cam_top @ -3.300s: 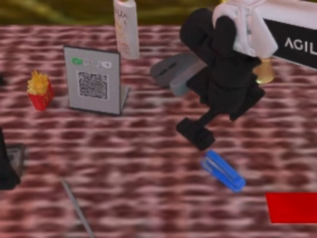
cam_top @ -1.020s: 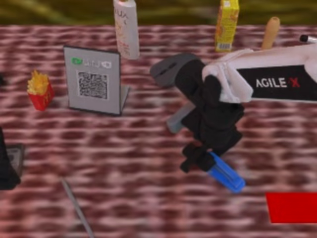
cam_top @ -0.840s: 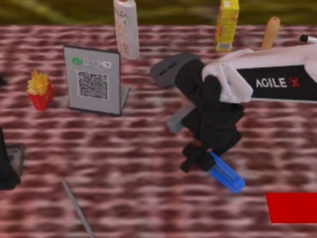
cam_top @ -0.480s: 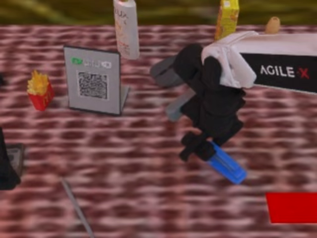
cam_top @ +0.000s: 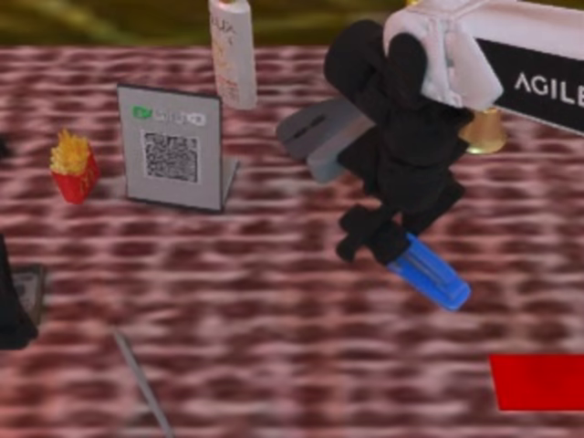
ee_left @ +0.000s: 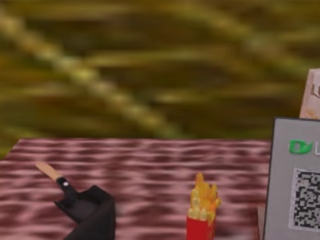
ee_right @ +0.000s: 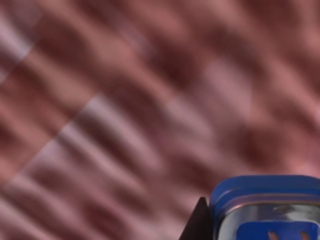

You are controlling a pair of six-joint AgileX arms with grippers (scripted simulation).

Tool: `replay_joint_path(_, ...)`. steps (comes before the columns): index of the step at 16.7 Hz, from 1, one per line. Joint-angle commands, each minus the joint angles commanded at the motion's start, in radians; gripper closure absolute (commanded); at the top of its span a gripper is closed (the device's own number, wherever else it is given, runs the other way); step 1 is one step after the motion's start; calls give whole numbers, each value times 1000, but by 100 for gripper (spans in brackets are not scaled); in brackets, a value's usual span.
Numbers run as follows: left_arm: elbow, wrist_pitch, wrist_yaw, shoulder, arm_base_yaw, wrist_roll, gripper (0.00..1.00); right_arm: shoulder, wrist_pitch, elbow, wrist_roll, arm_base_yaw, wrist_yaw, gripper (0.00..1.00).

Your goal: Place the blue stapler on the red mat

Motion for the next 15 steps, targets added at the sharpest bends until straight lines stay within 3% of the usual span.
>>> replay_joint_path(4, 0, 0, 0, 0, 0, 0, 0, 2, 1, -4, 12, -7, 0, 100)
replay_joint_path(7, 0, 0, 0, 0, 0, 0, 0, -25, -2, -31, 103, -31, -1, 100)
replay_joint_path(10, 0, 0, 0, 0, 0, 0, 0, -77, -5, -86, 287, -81, -1, 100)
replay_joint_path(15, 0, 0, 0, 0, 0, 0, 0, -222, -5, -252, 741, -206, -1, 100)
